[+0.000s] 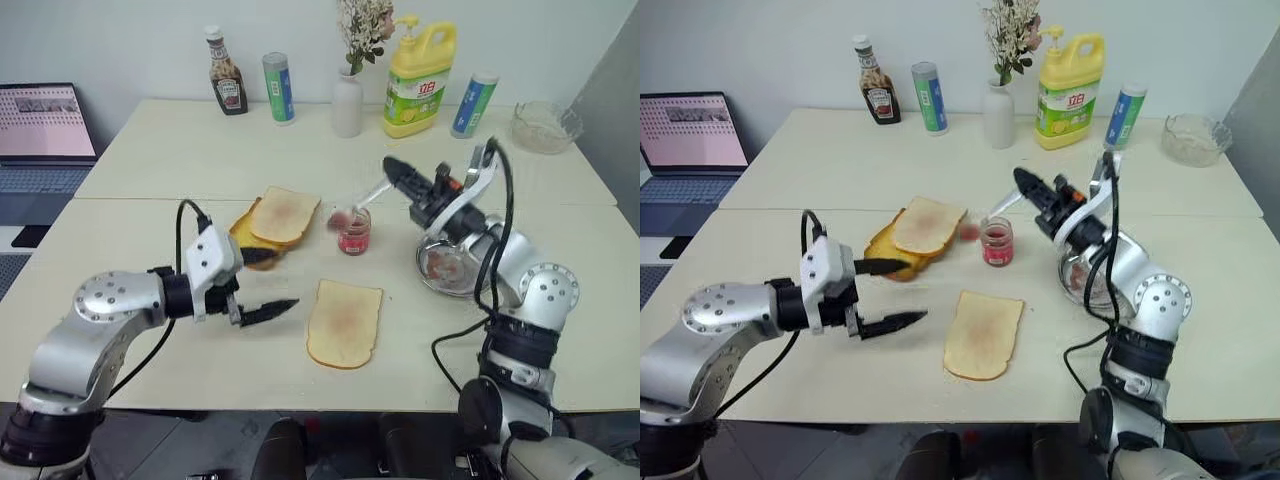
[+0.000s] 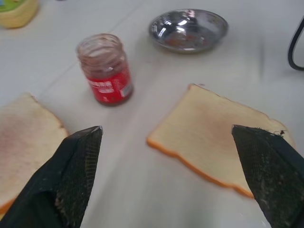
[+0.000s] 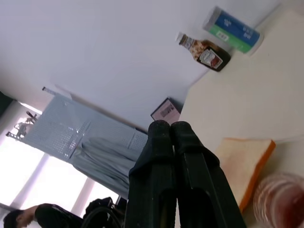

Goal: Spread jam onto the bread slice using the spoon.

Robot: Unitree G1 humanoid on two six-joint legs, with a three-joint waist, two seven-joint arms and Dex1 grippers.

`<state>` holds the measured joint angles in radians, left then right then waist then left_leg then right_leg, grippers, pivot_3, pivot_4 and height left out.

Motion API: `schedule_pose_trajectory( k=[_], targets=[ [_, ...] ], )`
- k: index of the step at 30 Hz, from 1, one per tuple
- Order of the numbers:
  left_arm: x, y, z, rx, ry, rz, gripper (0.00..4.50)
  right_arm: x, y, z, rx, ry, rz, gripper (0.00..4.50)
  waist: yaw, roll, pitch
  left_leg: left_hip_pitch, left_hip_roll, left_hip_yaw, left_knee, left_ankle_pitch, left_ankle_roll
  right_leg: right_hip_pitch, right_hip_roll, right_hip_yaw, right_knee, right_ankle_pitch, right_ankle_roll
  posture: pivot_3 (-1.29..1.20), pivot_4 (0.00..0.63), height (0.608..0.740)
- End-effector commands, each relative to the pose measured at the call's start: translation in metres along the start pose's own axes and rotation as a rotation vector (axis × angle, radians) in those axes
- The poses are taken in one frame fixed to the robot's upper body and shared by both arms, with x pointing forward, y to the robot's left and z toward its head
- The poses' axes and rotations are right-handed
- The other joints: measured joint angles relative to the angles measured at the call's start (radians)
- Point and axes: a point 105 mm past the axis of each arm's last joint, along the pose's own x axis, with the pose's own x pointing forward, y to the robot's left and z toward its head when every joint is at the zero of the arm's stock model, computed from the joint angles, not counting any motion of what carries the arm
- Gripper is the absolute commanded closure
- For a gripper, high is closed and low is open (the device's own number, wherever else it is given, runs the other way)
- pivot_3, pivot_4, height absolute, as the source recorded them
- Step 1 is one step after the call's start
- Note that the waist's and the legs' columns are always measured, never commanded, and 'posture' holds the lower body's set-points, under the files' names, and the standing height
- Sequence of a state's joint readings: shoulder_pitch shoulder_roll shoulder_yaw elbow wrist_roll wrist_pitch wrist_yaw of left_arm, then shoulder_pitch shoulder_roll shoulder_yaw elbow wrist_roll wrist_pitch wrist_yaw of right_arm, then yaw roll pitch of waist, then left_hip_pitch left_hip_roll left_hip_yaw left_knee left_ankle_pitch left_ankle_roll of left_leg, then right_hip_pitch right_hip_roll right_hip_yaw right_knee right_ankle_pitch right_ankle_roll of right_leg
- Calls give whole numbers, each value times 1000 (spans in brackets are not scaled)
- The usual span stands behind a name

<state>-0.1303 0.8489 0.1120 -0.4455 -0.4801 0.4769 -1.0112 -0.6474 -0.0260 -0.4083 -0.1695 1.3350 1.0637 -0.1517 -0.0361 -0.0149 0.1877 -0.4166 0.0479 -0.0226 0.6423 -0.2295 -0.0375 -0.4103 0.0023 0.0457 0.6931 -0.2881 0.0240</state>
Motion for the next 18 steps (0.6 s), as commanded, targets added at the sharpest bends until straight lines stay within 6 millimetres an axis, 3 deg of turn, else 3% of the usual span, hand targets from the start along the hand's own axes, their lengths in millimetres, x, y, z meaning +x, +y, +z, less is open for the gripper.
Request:
schedule_pose_trajectory(
  k=[1,10,18],
  targets=[
    [-6,-9,1,70,0,-3,0,-4,17,-13,-146,36,39,4488,0,0,0,0,0,0,0,0,0,0,0,0,0,0,0,0,150,740],
    [-10,-35,-30,24,36,-32,0,-15,8,-58,-430,158,55,4488,1,0,0,0,0,0,-1,0,0,0,0,-1,-4,0,0,0,150,740],
    [-3,-46,-30,45,11,-55,0,-26,3,-79,-520,217,95,4488,3,0,0,0,0,0,0,0,0,1,0,0,-5,0,0,0,150,740]
  ],
)
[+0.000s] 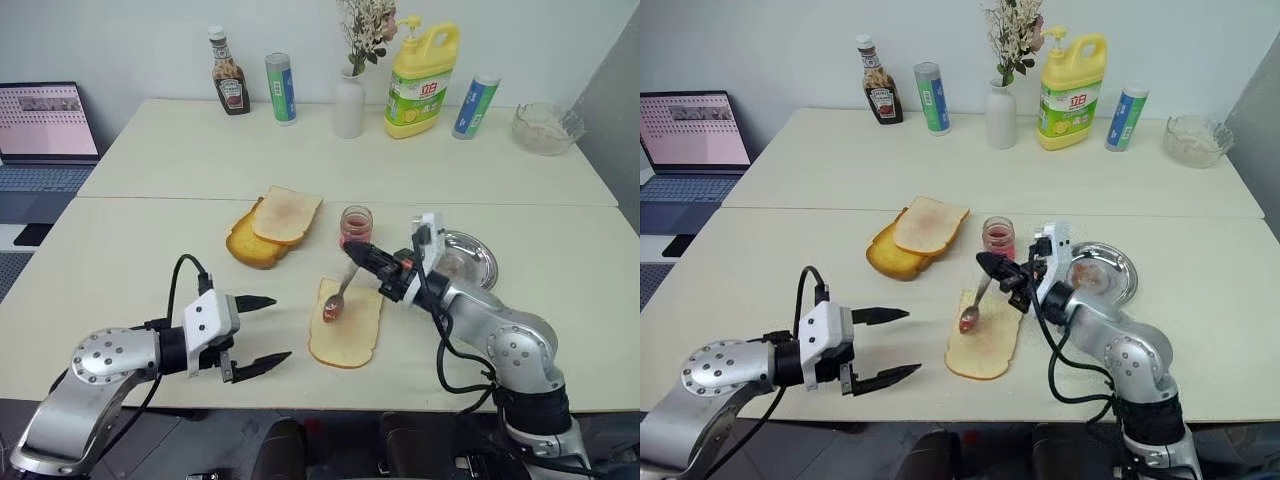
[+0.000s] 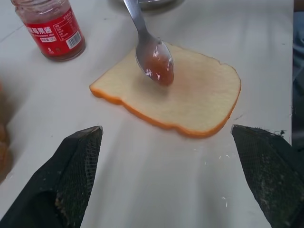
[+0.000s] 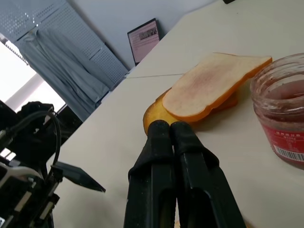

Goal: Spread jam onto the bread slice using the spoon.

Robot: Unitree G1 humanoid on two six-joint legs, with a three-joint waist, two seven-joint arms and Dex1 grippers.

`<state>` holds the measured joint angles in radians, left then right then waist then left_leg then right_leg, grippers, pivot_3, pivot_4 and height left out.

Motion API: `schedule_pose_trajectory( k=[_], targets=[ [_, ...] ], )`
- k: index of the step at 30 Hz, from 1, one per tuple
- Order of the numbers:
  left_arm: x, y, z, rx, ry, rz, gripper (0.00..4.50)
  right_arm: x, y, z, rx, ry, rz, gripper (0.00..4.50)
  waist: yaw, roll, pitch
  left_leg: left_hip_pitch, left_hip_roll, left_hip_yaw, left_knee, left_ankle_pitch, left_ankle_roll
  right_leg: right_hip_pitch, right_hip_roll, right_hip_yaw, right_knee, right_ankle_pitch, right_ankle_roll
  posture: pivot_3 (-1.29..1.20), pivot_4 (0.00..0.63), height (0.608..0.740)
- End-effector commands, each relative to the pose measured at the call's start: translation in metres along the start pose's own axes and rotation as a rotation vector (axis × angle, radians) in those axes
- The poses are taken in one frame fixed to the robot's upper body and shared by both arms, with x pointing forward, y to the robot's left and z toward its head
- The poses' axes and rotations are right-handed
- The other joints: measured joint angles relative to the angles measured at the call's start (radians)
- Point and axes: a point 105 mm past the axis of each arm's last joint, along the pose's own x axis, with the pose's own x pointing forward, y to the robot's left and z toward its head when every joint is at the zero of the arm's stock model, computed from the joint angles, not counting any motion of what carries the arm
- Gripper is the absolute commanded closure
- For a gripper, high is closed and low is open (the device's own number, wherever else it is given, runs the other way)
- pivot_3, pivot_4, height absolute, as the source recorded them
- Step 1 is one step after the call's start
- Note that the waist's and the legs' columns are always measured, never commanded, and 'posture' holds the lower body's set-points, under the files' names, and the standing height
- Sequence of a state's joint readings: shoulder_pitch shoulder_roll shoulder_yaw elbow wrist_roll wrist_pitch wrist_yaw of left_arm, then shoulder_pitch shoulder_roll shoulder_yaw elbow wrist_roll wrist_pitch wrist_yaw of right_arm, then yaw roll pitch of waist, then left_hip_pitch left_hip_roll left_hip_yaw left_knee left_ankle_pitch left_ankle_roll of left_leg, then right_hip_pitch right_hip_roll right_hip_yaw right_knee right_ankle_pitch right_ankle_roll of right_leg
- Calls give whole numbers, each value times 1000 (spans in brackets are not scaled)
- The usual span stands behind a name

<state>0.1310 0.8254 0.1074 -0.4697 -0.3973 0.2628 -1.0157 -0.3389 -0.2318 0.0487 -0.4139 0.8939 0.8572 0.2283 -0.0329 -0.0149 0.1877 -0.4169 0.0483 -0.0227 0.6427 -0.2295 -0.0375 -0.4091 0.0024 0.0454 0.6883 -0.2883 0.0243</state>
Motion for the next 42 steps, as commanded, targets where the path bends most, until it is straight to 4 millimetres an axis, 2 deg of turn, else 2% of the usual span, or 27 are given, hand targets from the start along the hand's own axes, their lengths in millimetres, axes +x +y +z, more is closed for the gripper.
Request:
schedule_pose_trajectory(
  k=[1,11,24,28,34,38,42],
  targets=[
    [4,-9,7,48,-27,-31,0,-2,15,10,-78,-43,64,4488,0,0,0,0,0,0,0,0,0,0,0,0,0,0,0,0,150,740],
    [12,-14,14,91,-52,-63,0,-9,31,15,-429,-22,118,4488,1,-1,0,0,0,0,0,0,0,0,0,0,0,0,0,0,150,740],
    [18,-14,18,129,-56,-88,0,-20,49,30,-651,-45,197,4488,1,-1,-1,0,0,-1,1,0,0,1,0,-1,0,0,0,0,150,740],
    [21,-11,20,135,-59,-89,0,-21,56,40,-598,-104,225,4488,1,-1,-1,1,0,-1,1,0,0,1,0,-1,0,0,0,0,150,740],
    [23,-8,24,147,-62,-87,0,-25,49,49,-476,-137,195,4488,1,-1,-1,1,0,-1,2,0,0,2,0,-1,0,0,0,0,150,740],
    [23,-6,24,148,-62,-82,0,-29,30,46,-272,-143,106,4488,1,-1,-1,1,0,-1,2,0,0,2,0,-1,1,0,0,0,150,740],
    [18,-2,18,118,-39,-69,0,-32,8,27,-43,-125,16,4488,1,-2,-1,1,0,-1,2,0,0,2,0,-1,1,0,0,0,150,740]
  ],
)
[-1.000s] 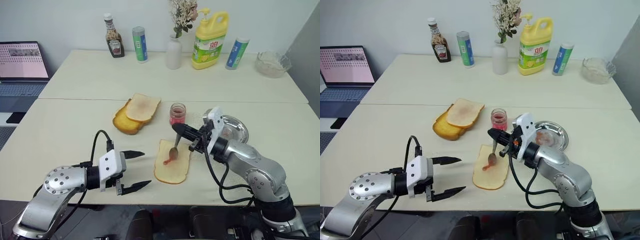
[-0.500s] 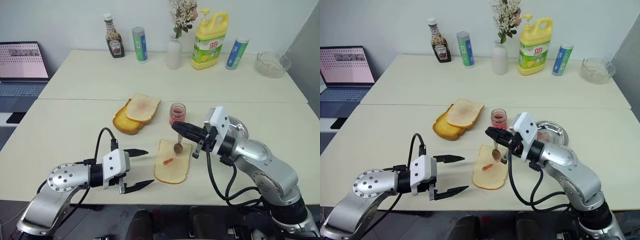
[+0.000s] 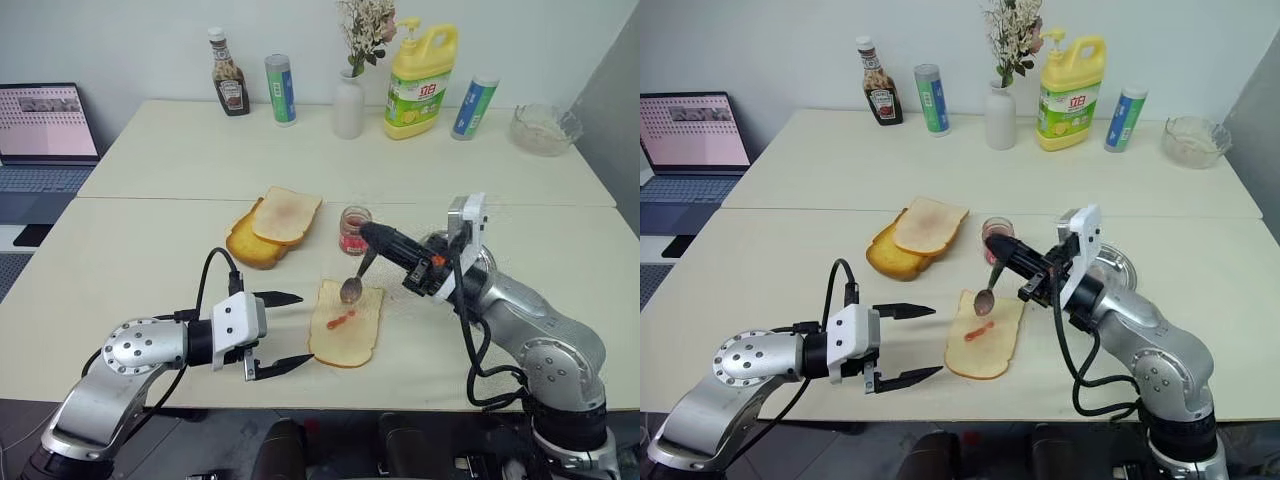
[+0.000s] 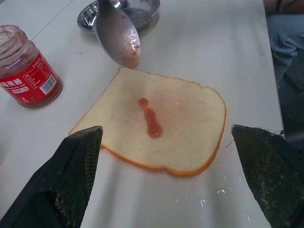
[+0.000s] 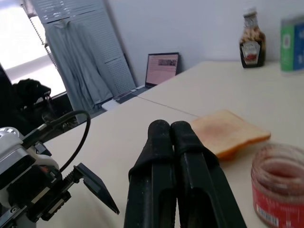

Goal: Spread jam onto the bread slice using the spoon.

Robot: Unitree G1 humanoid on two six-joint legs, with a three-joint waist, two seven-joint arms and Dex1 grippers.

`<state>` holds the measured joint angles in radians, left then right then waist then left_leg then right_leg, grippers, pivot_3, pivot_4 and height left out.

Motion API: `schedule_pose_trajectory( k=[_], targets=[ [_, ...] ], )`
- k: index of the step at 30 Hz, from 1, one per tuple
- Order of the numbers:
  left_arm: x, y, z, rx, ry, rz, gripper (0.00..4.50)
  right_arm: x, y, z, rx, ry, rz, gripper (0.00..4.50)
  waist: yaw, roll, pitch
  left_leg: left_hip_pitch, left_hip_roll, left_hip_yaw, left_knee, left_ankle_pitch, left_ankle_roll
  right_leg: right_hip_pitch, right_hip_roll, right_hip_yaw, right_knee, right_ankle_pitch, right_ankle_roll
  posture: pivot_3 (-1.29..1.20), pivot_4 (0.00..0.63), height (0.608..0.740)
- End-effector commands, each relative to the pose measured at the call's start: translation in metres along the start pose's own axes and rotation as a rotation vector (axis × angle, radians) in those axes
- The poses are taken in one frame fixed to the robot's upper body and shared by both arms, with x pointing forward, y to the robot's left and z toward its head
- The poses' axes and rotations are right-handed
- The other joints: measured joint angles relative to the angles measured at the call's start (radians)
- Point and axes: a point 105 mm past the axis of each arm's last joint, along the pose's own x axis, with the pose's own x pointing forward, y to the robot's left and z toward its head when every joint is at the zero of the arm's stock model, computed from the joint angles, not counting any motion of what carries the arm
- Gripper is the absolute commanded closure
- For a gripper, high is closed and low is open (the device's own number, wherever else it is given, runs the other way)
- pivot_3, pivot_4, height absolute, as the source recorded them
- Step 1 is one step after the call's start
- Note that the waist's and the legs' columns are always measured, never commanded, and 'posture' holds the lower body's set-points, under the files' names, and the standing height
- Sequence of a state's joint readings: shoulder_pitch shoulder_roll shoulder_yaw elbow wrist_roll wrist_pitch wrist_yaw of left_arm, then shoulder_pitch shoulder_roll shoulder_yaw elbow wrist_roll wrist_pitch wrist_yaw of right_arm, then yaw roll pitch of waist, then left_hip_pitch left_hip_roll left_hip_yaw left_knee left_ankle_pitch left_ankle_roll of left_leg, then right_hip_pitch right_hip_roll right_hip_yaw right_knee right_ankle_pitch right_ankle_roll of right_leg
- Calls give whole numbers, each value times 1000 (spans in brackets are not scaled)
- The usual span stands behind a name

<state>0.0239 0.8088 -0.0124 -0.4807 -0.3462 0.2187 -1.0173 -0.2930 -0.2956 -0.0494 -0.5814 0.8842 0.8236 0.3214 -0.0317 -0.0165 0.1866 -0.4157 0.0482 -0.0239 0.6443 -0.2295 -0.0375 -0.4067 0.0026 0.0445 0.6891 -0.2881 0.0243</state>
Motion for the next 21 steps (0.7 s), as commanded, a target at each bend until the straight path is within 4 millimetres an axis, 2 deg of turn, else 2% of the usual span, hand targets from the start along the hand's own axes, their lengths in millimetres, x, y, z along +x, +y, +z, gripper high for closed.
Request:
schedule_pose_trajectory(
  k=[1,6,12,17,21],
  targets=[
    [-6,3,-1,9,16,7,0,-4,-6,-10,143,3,-46,4488,0,0,0,0,0,0,0,0,0,0,0,0,0,0,0,0,150,740],
    [-9,5,-2,5,17,1,0,1,-13,-38,334,18,-101,4488,-1,0,0,0,0,0,0,0,0,0,0,0,0,0,0,0,150,740],
    [-10,3,-4,20,31,-13,0,4,-27,-60,404,40,-172,4488,-1,0,0,0,0,0,0,0,0,0,0,0,0,0,0,0,150,740],
    [-9,5,-4,27,31,-8,0,12,-31,-67,401,45,-191,4488,-1,0,0,0,0,0,0,0,0,0,0,0,0,0,0,0,150,740],
    [-8,6,-3,31,27,-4,0,16,-48,-65,422,-4,-267,4488,-1,0,0,1,0,0,0,0,0,0,1,0,1,0,0,0,150,740]
  ],
)
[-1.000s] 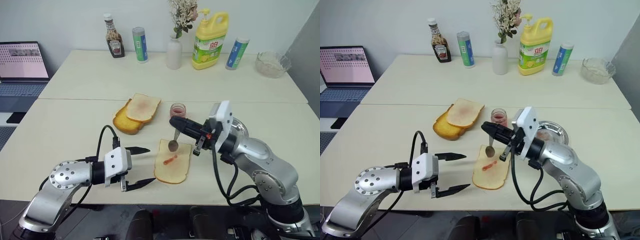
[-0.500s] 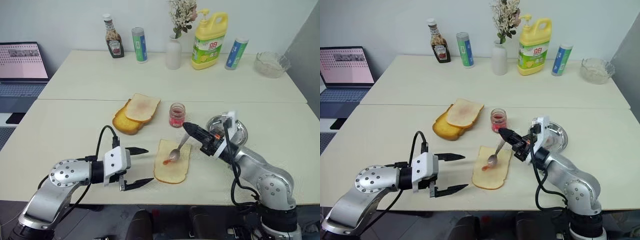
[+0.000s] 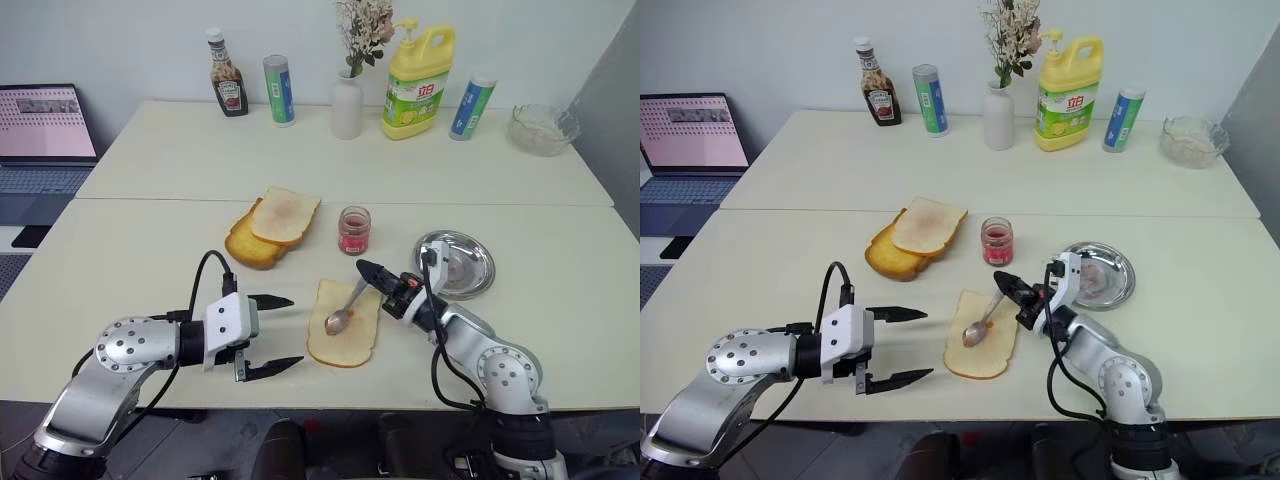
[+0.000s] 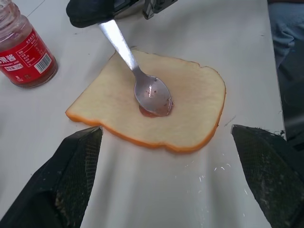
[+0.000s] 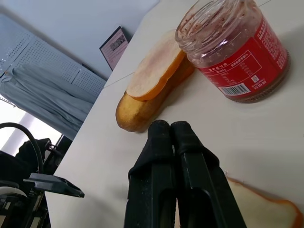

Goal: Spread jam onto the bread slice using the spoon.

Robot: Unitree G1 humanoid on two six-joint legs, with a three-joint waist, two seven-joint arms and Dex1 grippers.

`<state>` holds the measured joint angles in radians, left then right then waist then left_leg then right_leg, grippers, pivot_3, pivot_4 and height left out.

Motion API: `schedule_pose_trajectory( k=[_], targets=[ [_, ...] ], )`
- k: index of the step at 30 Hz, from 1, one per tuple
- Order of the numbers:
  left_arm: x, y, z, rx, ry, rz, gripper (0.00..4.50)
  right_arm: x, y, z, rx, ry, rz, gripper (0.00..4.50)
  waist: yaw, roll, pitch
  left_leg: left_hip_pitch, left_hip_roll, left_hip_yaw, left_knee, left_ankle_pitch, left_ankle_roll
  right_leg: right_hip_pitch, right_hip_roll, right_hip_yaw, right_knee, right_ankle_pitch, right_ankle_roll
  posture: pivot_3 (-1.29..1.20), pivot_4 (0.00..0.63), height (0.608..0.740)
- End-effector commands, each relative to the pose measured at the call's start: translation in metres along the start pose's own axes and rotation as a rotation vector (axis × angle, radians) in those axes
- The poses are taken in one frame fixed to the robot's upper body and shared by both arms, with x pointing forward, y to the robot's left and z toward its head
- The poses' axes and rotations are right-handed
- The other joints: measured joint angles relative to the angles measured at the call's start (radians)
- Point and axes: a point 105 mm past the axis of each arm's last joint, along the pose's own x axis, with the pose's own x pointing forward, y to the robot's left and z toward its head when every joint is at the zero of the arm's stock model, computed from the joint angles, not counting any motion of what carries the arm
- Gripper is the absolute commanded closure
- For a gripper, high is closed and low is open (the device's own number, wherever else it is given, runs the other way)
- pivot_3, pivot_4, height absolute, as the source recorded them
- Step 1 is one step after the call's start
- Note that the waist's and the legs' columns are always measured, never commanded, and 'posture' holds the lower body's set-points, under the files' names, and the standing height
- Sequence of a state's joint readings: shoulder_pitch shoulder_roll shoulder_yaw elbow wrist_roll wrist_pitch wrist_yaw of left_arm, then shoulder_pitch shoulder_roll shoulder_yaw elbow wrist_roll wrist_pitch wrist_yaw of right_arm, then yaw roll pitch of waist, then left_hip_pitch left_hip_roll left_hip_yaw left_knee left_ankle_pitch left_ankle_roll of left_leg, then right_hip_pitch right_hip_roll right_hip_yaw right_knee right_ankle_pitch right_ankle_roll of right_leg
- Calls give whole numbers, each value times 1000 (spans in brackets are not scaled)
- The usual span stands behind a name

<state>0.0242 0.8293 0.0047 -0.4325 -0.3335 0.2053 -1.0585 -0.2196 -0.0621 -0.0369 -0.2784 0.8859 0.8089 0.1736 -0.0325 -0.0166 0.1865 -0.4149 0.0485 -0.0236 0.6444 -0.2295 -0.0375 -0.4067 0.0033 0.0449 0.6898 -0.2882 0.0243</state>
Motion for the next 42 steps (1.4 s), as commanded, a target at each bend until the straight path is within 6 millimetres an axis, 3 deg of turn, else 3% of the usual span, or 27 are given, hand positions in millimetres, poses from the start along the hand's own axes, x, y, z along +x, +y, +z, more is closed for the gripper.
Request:
schedule_pose_trajectory(
  k=[1,8,18,32,42],
  targets=[
    [-1,2,8,40,-17,8,0,4,-8,17,14,-81,-41,4488,0,0,0,0,0,0,0,0,0,0,0,0,0,0,0,0,150,740],
    [2,3,9,41,-25,16,0,-4,-29,22,128,-104,-121,4488,1,0,0,0,0,0,0,0,0,0,0,0,0,0,0,0,150,740],
    [1,3,8,38,-25,20,0,-33,-28,13,112,27,-64,4488,0,0,0,0,0,0,0,0,0,0,0,0,0,0,0,0,150,740],
    [-2,3,5,36,-17,26,0,-22,-41,38,228,-110,-102,4488,0,0,0,0,0,0,0,0,0,0,0,1,0,0,0,0,150,740],
    [-1,1,6,35,-16,18,0,-40,-26,16,204,84,23,4488,0,0,0,0,0,0,0,0,0,0,0,1,0,0,0,0,150,740]
  ],
)
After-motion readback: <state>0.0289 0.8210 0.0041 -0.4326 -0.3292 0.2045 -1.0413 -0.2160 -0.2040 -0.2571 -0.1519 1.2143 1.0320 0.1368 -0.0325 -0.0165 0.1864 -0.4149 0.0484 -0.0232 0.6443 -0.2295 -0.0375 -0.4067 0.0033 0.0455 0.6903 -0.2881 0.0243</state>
